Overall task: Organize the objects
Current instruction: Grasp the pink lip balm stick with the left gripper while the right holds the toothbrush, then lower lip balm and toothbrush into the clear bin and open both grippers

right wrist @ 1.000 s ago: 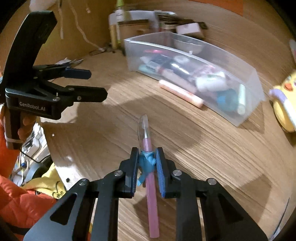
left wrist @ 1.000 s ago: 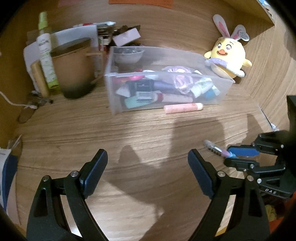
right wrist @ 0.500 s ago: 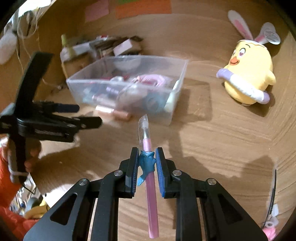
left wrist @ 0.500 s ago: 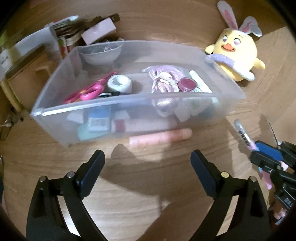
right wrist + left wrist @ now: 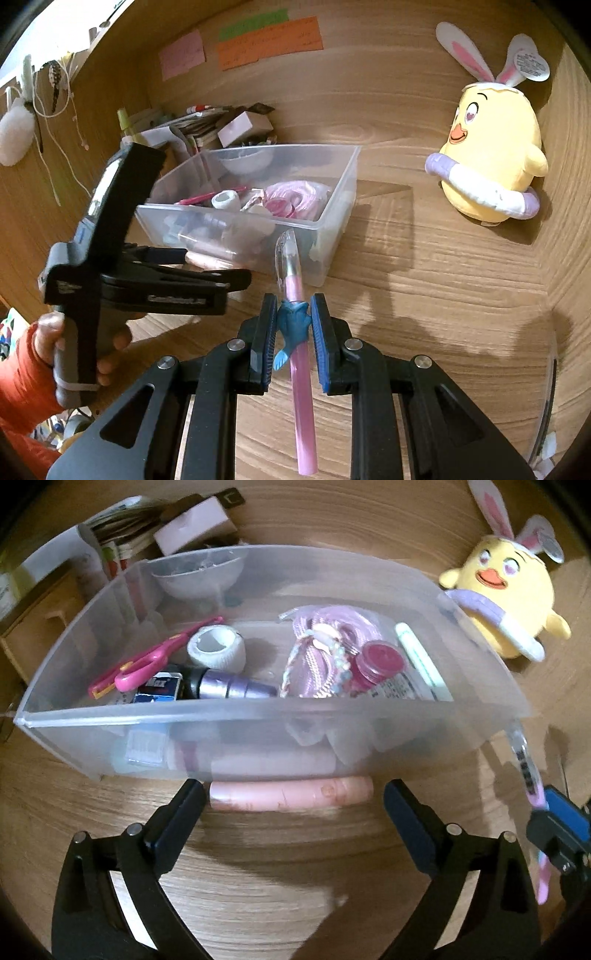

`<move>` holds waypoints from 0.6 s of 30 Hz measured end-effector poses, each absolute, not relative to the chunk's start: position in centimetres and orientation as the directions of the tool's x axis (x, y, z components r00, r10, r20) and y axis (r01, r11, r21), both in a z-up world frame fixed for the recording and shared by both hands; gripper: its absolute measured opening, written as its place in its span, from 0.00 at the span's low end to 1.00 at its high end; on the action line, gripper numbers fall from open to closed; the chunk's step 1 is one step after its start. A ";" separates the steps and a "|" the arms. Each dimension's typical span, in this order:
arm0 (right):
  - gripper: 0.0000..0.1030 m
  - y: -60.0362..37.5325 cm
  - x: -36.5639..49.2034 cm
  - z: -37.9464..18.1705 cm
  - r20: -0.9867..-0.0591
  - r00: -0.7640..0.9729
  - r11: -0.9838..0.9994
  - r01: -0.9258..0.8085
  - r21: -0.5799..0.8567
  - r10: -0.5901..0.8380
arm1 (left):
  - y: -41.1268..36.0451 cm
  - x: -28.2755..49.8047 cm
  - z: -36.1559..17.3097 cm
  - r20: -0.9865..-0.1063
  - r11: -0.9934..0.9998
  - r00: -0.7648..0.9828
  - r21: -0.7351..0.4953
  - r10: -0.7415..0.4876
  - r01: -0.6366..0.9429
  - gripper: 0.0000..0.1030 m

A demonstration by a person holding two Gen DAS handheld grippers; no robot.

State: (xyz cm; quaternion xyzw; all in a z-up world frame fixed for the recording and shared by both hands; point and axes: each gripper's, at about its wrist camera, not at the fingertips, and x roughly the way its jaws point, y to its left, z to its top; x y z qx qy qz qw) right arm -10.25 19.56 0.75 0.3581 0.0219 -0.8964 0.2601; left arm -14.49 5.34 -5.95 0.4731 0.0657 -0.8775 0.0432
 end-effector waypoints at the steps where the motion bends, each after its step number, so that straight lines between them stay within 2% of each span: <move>1: 0.16 19.7 -10.2 0.7 -0.651 -0.609 -0.864 0.481 0.149 -0.452 | 5.4 -14.5 -6.0 -0.834 -0.987 -0.552 -0.065 -0.026 0.144 0.92; 2: 0.16 19.8 -10.2 0.7 -0.650 -0.609 -0.863 0.480 0.154 -0.455 | 5.6 -14.3 -5.9 -0.831 -0.988 -0.554 -0.046 -0.045 0.149 0.85; 4: 0.16 20.0 -10.1 0.6 -0.649 -0.607 -0.863 0.478 0.164 -0.460 | 5.5 -13.8 -5.9 -0.827 -0.989 -0.561 -0.038 -0.047 0.140 0.81; 12: 0.16 19.9 -10.2 0.8 -0.640 -0.609 -0.863 0.469 0.186 -0.469 | 4.8 -11.9 -5.5 -0.823 -0.994 -0.569 -0.065 0.002 0.089 0.81; 18: 0.16 19.4 -10.0 1.9 -0.625 -0.621 -0.863 0.470 0.186 -0.473 | 4.7 -9.0 -3.7 -0.778 -0.999 -0.628 -0.039 0.025 0.008 0.81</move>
